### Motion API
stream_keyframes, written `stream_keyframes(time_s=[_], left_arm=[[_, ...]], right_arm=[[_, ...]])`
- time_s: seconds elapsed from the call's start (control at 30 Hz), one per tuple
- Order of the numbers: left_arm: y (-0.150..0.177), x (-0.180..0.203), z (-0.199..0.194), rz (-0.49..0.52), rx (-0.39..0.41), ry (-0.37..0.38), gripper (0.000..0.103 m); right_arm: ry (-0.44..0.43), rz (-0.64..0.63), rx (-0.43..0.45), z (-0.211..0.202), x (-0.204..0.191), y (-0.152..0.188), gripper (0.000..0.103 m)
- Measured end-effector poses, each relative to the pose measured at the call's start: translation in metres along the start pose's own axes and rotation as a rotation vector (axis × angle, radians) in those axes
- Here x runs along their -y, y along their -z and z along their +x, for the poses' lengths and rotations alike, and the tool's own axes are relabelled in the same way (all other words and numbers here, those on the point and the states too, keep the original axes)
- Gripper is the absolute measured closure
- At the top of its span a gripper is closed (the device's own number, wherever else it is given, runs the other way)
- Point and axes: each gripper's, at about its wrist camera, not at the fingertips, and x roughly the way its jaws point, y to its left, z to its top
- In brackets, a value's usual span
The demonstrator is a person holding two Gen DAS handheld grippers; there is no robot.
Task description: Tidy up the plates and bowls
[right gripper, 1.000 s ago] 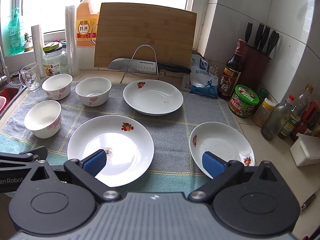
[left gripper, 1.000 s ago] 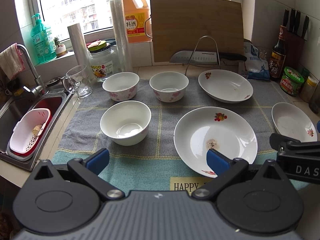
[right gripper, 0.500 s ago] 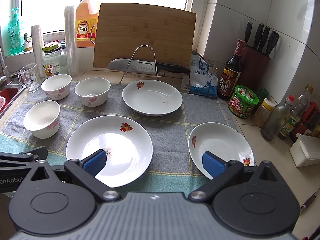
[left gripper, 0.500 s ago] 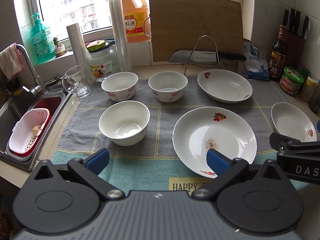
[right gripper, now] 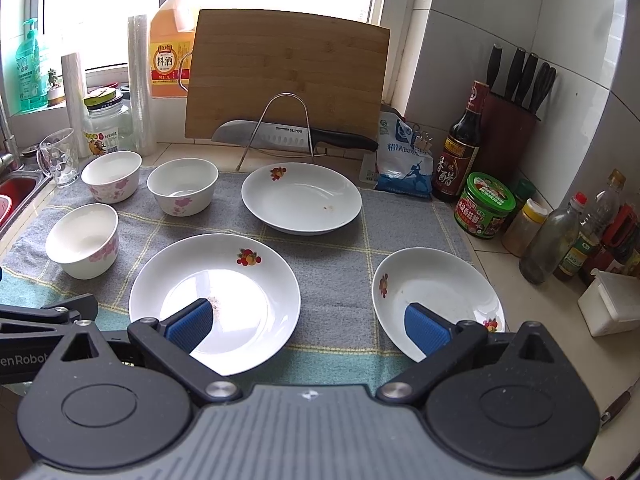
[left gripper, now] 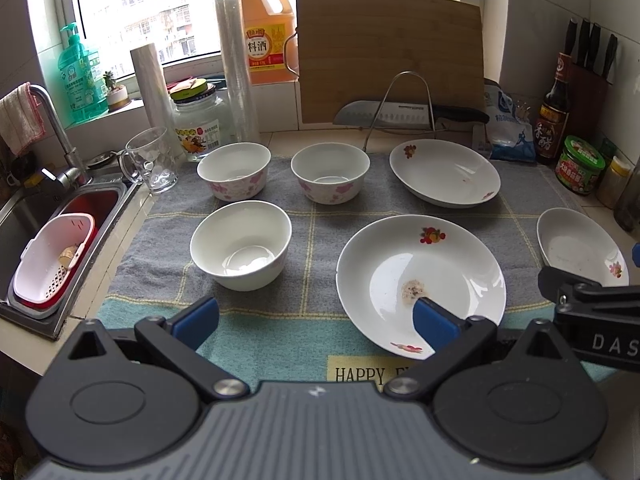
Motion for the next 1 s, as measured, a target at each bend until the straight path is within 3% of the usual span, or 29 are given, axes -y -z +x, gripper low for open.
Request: stream_keyframes(time_s=[0.43,0.53,1.0], left_arm=[[-0.010,0.012,0.003,-0.016,0.037,0.083,0.001],[-0.013,0.012,0.005,-0.021,0.055,0.138,0.001],[-0.029,0.064,0.020,0.050,0.047,0.265,0.001]], right_arm=[[-0.065,0.002,0.068,-0.001,0.023,-0.003,0.000],[-0.090,-0.004,0.091,0.001,0.031,-0.002,0.000],[-0.114,-0.016,0.156,0.014,0.107,0.015,0.000]])
